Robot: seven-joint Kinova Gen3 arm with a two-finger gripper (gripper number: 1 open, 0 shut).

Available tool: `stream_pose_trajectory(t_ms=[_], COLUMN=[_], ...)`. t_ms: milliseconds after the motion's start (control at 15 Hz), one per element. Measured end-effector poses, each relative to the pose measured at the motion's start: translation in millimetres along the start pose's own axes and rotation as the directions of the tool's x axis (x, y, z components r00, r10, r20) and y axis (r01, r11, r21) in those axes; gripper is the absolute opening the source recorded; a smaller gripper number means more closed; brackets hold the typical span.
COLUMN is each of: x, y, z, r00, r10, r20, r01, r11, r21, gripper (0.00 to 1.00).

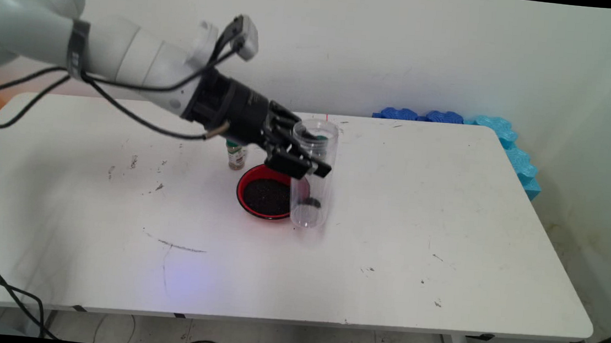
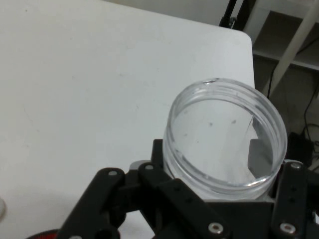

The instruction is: Place the picked object on the table

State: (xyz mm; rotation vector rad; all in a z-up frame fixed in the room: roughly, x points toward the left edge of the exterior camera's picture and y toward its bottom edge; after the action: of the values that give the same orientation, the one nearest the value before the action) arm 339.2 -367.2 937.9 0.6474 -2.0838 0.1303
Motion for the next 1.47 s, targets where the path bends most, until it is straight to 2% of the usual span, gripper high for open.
stream_pose_trajectory(t_ms=[733, 1467], x=[-54, -81], y=[12, 14], z=[39, 57], r00=[0.999, 0.998], r10=[0.024, 0.021], r20=[0.045, 0.06], r01=[-0.025, -0.023], r11=[1.0, 0.999], r21=[0.002, 0.022], gripper=[0.0, 0.0])
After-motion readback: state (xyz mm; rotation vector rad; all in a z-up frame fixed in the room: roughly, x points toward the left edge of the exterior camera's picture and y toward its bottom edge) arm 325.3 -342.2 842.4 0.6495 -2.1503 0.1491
